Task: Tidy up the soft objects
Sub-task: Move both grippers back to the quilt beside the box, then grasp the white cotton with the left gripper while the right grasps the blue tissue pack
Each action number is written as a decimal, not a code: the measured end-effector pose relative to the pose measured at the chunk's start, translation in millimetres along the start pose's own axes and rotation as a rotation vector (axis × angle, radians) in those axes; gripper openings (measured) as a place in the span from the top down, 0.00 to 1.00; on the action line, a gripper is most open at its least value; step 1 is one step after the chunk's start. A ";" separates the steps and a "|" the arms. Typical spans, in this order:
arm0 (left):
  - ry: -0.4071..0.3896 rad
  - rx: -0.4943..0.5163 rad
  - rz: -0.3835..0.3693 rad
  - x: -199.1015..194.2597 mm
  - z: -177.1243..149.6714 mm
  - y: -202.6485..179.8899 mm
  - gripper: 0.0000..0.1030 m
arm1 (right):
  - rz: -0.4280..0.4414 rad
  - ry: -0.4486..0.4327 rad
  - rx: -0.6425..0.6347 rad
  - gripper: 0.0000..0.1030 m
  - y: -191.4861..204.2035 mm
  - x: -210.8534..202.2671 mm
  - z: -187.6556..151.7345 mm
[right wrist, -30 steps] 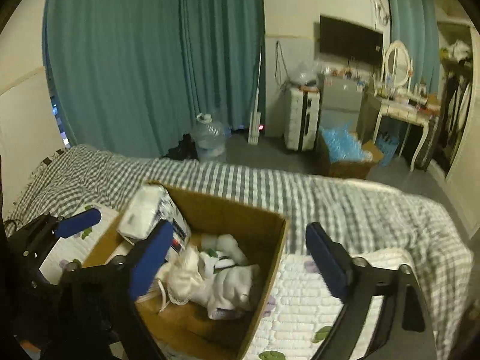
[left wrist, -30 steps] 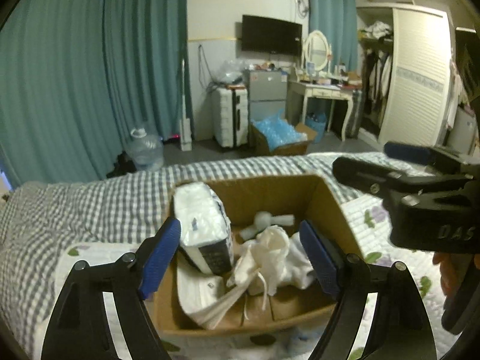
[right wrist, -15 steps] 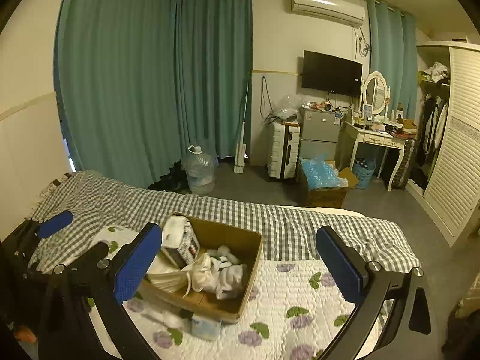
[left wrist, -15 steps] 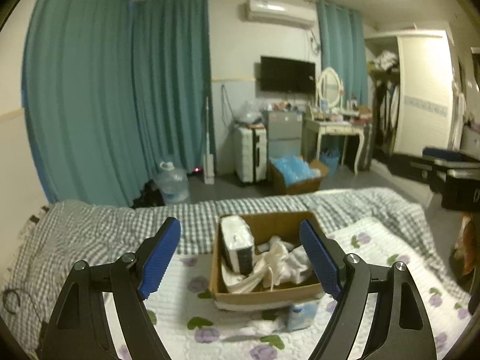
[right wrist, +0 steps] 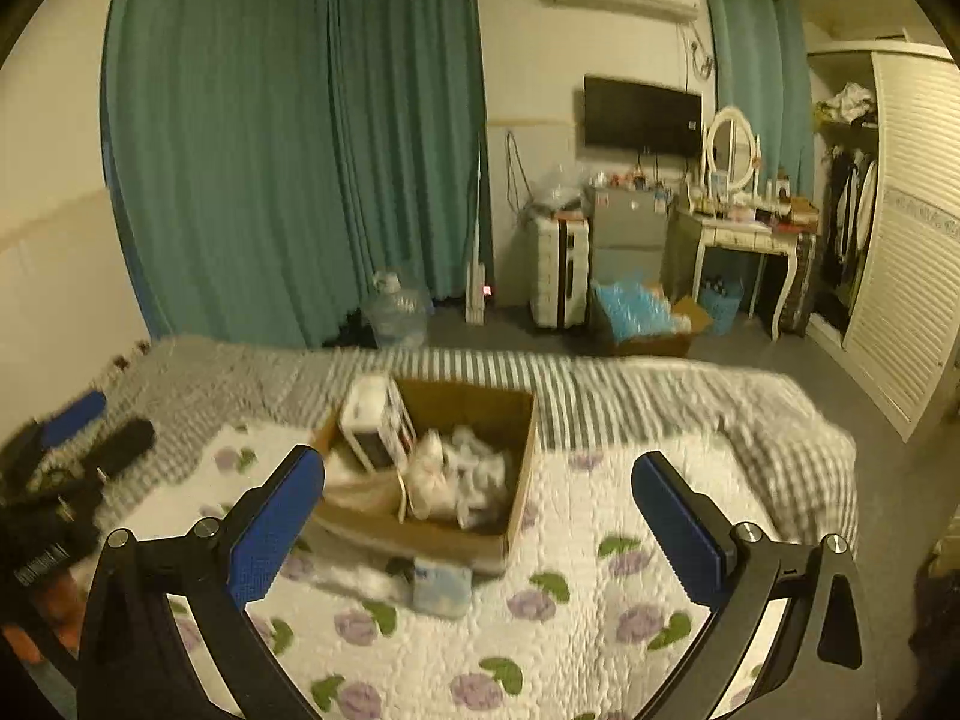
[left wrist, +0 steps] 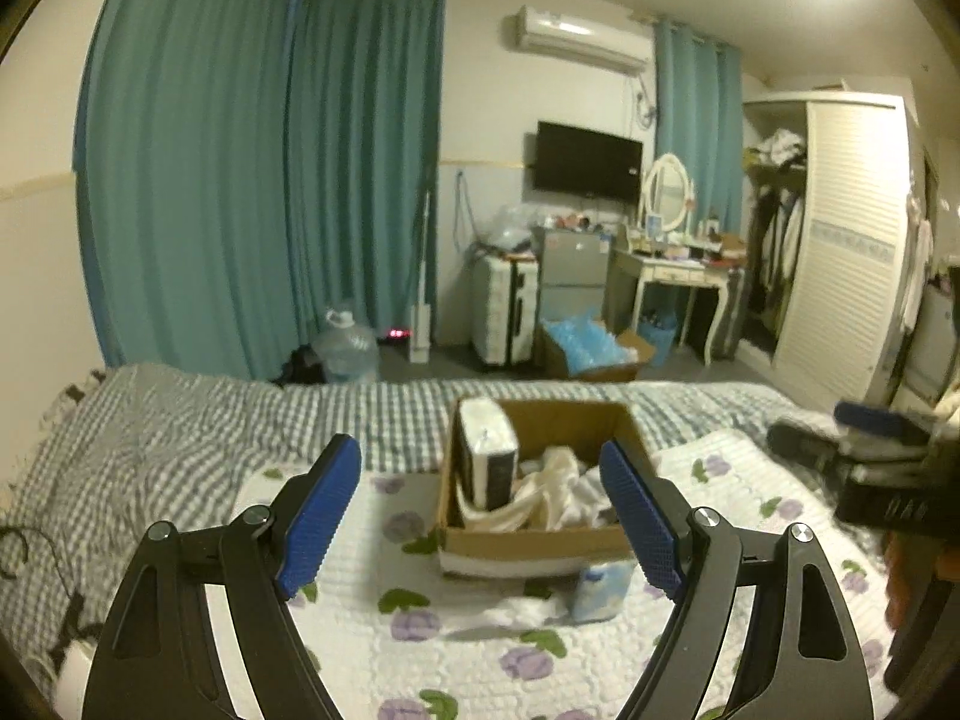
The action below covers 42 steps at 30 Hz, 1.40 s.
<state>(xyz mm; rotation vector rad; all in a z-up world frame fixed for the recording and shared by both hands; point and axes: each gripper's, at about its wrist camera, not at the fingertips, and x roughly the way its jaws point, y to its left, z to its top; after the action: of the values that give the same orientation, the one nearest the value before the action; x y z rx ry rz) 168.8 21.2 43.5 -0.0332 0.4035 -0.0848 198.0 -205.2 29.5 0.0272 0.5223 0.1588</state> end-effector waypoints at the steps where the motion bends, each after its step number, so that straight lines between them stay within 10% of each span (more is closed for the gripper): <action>1: 0.007 -0.006 0.010 5.3 -6.3 2.3 0.19 | 0.001 0.022 0.004 0.00 0.0 8.4 -7.0; 21: 0.333 -0.124 0.142 137.6 -141.9 41.3 0.19 | 0.082 0.412 0.106 0.05 10.8 204.1 -146.9; 27: 0.361 -0.051 0.135 141.3 -153.7 24.9 0.19 | 0.127 0.409 0.094 0.50 13.7 216.9 -149.2; 42: 0.447 -0.010 -0.015 152.7 -153.8 -43.0 0.19 | 0.060 0.323 0.098 0.52 -22.6 168.0 -137.2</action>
<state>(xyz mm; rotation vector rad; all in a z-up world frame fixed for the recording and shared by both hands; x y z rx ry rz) 244.9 -37.6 -155.4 -0.0271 0.8506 -0.1057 276.4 -203.0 -174.0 0.1141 0.8517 0.1976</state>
